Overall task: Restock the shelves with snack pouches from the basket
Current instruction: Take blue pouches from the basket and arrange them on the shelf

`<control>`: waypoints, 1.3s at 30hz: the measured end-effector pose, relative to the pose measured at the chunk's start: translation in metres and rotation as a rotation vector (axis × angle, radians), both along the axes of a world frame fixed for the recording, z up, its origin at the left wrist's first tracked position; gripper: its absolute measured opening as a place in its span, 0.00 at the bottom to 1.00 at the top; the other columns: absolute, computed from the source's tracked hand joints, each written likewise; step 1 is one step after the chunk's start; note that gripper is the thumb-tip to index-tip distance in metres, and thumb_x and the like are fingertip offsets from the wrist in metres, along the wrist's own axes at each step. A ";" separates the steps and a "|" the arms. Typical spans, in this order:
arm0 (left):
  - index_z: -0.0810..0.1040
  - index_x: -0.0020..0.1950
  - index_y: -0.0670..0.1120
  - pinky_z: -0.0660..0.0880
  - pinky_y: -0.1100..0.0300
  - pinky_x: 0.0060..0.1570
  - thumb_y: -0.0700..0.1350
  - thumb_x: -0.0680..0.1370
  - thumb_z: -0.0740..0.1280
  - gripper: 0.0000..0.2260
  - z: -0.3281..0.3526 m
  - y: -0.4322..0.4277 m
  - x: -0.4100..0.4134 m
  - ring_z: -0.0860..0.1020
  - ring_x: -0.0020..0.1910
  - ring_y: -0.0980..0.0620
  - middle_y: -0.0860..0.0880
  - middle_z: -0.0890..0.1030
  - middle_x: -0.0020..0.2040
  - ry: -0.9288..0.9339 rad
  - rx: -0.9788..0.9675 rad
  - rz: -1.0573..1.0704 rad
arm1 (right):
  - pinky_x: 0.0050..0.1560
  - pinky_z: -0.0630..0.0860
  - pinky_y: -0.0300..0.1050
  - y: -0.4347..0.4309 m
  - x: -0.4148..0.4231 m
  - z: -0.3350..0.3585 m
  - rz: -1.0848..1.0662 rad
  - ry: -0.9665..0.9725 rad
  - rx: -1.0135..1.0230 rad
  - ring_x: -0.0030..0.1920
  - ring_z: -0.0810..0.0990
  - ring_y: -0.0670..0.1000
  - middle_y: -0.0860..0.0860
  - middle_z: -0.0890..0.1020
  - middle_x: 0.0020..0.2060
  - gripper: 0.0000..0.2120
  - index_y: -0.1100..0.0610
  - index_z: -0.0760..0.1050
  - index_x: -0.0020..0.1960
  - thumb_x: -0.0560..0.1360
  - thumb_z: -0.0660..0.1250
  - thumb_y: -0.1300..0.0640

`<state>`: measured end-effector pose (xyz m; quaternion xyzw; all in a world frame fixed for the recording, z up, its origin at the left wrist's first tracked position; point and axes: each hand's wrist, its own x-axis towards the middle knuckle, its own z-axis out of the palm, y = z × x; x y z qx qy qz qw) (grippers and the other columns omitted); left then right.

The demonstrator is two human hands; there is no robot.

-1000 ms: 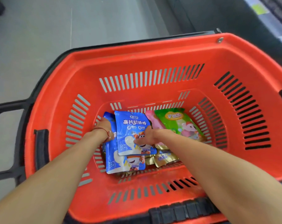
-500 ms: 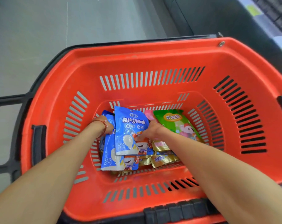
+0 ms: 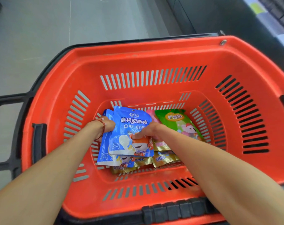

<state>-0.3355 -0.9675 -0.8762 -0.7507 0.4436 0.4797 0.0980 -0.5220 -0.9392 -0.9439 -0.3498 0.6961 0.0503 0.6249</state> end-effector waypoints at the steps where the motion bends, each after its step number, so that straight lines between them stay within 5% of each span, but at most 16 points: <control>1: 0.69 0.55 0.37 0.79 0.47 0.40 0.34 0.76 0.61 0.08 -0.002 0.000 0.003 0.77 0.38 0.43 0.39 0.76 0.47 0.005 0.017 -0.001 | 0.57 0.80 0.51 0.000 -0.001 -0.001 -0.010 -0.034 0.016 0.54 0.84 0.57 0.58 0.84 0.59 0.32 0.62 0.76 0.59 0.65 0.84 0.46; 3: 0.69 0.62 0.37 0.80 0.41 0.45 0.32 0.70 0.67 0.21 -0.002 0.001 0.008 0.80 0.46 0.39 0.37 0.76 0.57 0.036 0.086 -0.012 | 0.38 0.76 0.48 0.000 -0.005 0.004 -0.052 -0.050 0.020 0.37 0.80 0.55 0.59 0.85 0.49 0.25 0.61 0.76 0.51 0.65 0.84 0.49; 5: 0.70 0.63 0.39 0.79 0.36 0.46 0.32 0.66 0.72 0.26 -0.002 0.003 0.010 0.81 0.50 0.36 0.38 0.77 0.60 0.068 0.105 0.008 | 0.33 0.74 0.47 -0.002 -0.014 0.009 -0.090 -0.012 -0.059 0.34 0.79 0.55 0.59 0.87 0.46 0.31 0.63 0.78 0.53 0.60 0.87 0.49; 9: 0.73 0.58 0.38 0.77 0.36 0.51 0.31 0.69 0.76 0.21 0.001 0.008 0.003 0.81 0.52 0.36 0.37 0.81 0.55 0.130 0.074 0.097 | 0.28 0.72 0.42 -0.002 -0.033 0.023 -0.105 0.048 -0.149 0.31 0.80 0.52 0.55 0.85 0.38 0.33 0.61 0.77 0.56 0.59 0.87 0.49; 11: 0.76 0.51 0.38 0.80 0.40 0.46 0.32 0.70 0.75 0.13 0.001 0.012 -0.001 0.82 0.48 0.37 0.37 0.82 0.49 0.167 0.056 0.133 | 0.25 0.69 0.40 0.001 -0.046 0.033 -0.100 0.103 -0.197 0.28 0.78 0.50 0.53 0.84 0.36 0.31 0.61 0.77 0.55 0.60 0.86 0.49; 14: 0.78 0.53 0.36 0.81 0.43 0.41 0.34 0.73 0.73 0.10 -0.003 0.017 -0.006 0.83 0.43 0.39 0.37 0.83 0.47 0.168 0.013 0.114 | 0.30 0.73 0.43 0.006 -0.063 0.050 -0.050 0.267 -0.263 0.37 0.80 0.52 0.53 0.85 0.46 0.35 0.60 0.79 0.57 0.59 0.85 0.43; 17: 0.78 0.54 0.37 0.74 0.56 0.43 0.36 0.76 0.70 0.08 0.009 0.022 -0.019 0.78 0.45 0.45 0.42 0.80 0.49 0.140 -0.103 -0.062 | 0.46 0.80 0.46 0.015 -0.077 0.072 -0.076 0.380 -0.343 0.49 0.82 0.54 0.52 0.83 0.55 0.39 0.54 0.77 0.60 0.55 0.84 0.37; 19: 0.78 0.55 0.39 0.70 0.57 0.45 0.35 0.77 0.68 0.07 0.014 0.023 -0.030 0.75 0.47 0.49 0.44 0.77 0.49 0.170 -0.193 -0.131 | 0.58 0.79 0.51 0.026 -0.086 0.091 -0.138 0.422 -0.391 0.59 0.81 0.57 0.52 0.80 0.60 0.41 0.54 0.73 0.64 0.58 0.83 0.39; 22: 0.79 0.51 0.44 0.69 0.60 0.44 0.35 0.79 0.66 0.05 0.026 0.023 -0.044 0.75 0.47 0.50 0.46 0.78 0.50 0.295 -0.339 -0.158 | 0.61 0.74 0.52 0.046 -0.098 0.119 -0.213 0.496 -0.457 0.66 0.77 0.60 0.54 0.77 0.64 0.40 0.56 0.68 0.68 0.65 0.82 0.41; 26: 0.77 0.58 0.41 0.68 0.60 0.36 0.43 0.80 0.66 0.09 0.038 0.018 -0.061 0.77 0.43 0.47 0.42 0.80 0.50 0.400 -0.538 -0.163 | 0.55 0.74 0.52 0.074 -0.109 0.151 -0.376 0.562 -0.596 0.62 0.79 0.59 0.54 0.80 0.60 0.37 0.54 0.68 0.63 0.64 0.82 0.41; 33: 0.70 0.38 0.46 0.63 0.61 0.29 0.43 0.80 0.64 0.11 0.095 0.026 -0.117 0.67 0.29 0.56 0.54 0.70 0.31 0.590 -0.879 -0.214 | 0.48 0.78 0.54 0.131 -0.127 0.200 -0.698 0.601 -1.097 0.45 0.82 0.48 0.42 0.83 0.41 0.25 0.49 0.70 0.56 0.67 0.79 0.44; 39: 0.75 0.44 0.46 0.69 0.55 0.36 0.46 0.80 0.64 0.07 0.149 0.037 -0.175 0.73 0.33 0.52 0.53 0.77 0.35 0.807 -1.062 -0.266 | 0.40 0.83 0.42 0.191 -0.152 0.250 -0.935 0.465 -1.357 0.45 0.86 0.42 0.45 0.86 0.49 0.24 0.54 0.71 0.60 0.71 0.80 0.55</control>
